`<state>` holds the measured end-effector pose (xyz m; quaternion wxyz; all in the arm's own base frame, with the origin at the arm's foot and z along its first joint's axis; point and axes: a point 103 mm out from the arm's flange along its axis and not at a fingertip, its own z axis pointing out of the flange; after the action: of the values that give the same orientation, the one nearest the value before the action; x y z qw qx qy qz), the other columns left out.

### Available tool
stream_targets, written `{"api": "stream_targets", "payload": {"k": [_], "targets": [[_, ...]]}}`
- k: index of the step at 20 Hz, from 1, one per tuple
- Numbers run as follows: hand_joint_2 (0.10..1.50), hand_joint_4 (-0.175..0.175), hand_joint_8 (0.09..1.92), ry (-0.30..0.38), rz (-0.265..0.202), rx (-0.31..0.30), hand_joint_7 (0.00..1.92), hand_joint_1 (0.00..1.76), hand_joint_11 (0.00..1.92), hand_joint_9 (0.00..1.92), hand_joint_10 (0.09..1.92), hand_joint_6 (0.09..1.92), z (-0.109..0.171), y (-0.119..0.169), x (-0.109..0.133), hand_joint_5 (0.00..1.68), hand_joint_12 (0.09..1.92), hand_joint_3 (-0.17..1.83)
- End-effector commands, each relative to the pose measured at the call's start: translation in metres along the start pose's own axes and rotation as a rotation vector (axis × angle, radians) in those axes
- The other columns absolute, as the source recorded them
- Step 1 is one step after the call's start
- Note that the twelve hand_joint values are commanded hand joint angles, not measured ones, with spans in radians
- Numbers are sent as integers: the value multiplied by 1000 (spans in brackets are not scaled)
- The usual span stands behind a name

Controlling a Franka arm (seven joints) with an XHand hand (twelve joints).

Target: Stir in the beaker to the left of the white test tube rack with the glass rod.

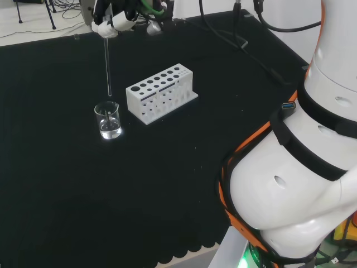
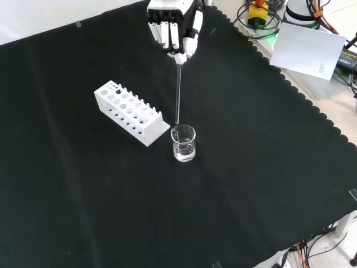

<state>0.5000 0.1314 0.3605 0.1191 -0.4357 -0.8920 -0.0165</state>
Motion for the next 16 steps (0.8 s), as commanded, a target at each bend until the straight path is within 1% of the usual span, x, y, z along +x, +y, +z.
{"api": "stream_targets", "payload": {"k": [1,10,16], "targets": [[1148,-175,1278,13,-11,7,1016,1295,1568,1584,1065,134,3,-1,1,1327,949,-175],[1147,-175,1277,14,-21,30,1017,1295,1569,1586,1066,128,19,9,1,1329,950,-175],[1147,-175,1277,26,-12,42,1017,1295,1569,1587,1065,125,27,16,-7,1331,951,-175]]}}
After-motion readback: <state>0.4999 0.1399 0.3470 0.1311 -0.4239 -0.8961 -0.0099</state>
